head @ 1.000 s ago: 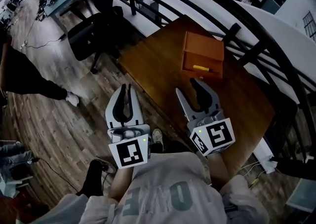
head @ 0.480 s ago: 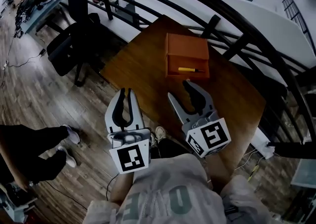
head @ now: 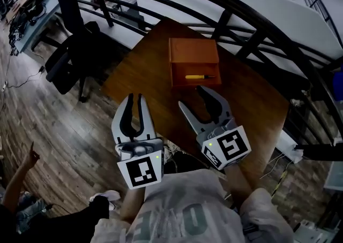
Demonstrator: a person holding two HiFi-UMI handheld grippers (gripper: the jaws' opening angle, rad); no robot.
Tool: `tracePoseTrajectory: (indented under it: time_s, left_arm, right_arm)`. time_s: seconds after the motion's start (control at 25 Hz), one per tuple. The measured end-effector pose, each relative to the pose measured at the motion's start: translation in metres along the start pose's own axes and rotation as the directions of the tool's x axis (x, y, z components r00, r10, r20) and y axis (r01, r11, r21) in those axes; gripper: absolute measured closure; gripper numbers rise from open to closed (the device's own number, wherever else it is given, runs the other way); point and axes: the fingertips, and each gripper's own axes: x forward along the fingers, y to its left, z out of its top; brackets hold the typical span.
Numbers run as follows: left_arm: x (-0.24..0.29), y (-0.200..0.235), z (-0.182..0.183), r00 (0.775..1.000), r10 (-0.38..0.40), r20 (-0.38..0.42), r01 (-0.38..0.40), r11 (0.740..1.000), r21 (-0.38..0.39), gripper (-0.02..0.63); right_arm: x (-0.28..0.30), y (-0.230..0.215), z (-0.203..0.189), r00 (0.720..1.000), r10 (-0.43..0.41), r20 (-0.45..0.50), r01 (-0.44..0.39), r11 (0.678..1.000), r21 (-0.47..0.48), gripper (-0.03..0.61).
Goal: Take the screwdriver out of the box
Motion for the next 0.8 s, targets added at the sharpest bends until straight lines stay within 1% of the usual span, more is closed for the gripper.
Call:
tracePoseTrajectory:
  time_s: [0.08, 0.16, 0.32, 0.4, 0.52, 0.6, 0.72, 0.8]
  left_arm:
    - [0.003, -0.014, -0.001, 1.0, -0.011, -0.006, 0.011, 1.0, -0.008, 0.548]
    - [0.007, -0.024, -0.001, 1.0, -0.027, -0.015, 0.027, 1.0, -0.007, 0.547]
    - [0.018, -0.037, -0.002, 0.997, -0.069, -0.037, 0.069, 0.998, 0.004, 0.528]
    - [0.026, -0.045, -0.003, 0.996, -0.085, -0.039, 0.086, 0.996, 0.014, 0.525]
    - [0.038, -0.061, -0.009, 0.992, -0.113, -0.05, 0.114, 0.993, 0.019, 0.52]
    - [0.044, -0.068, -0.015, 0.989, -0.131, -0.064, 0.133, 0.991, 0.02, 0.514]
    - [0.058, -0.075, -0.023, 0.985, -0.152, -0.08, 0.154, 0.988, 0.022, 0.509]
    - [0.066, -0.083, -0.029, 0.983, -0.16, -0.089, 0.162, 0.987, 0.017, 0.504]
  right_arm:
    - [-0.008, -0.011, 0.0, 1.0, 0.001, 0.002, -0.001, 1.0, -0.009, 0.348]
    - [-0.012, -0.022, 0.001, 1.0, 0.006, -0.003, -0.006, 0.999, -0.043, 0.343]
    - [-0.017, -0.047, 0.006, 0.999, 0.018, -0.046, -0.025, 0.988, -0.153, 0.339]
    - [-0.017, -0.065, 0.005, 0.995, 0.021, -0.102, -0.044, 0.973, -0.228, 0.339]
    - [-0.014, -0.09, -0.009, 0.98, 0.027, -0.199, -0.098, 0.931, -0.352, 0.333]
    - [-0.01, -0.1, -0.022, 0.963, 0.042, -0.265, -0.152, 0.899, -0.41, 0.328]
    - [-0.002, -0.111, -0.045, 0.924, 0.059, -0.377, -0.252, 0.837, -0.486, 0.325]
    - [0.002, -0.115, -0.062, 0.889, 0.081, -0.45, -0.331, 0.794, -0.511, 0.325]
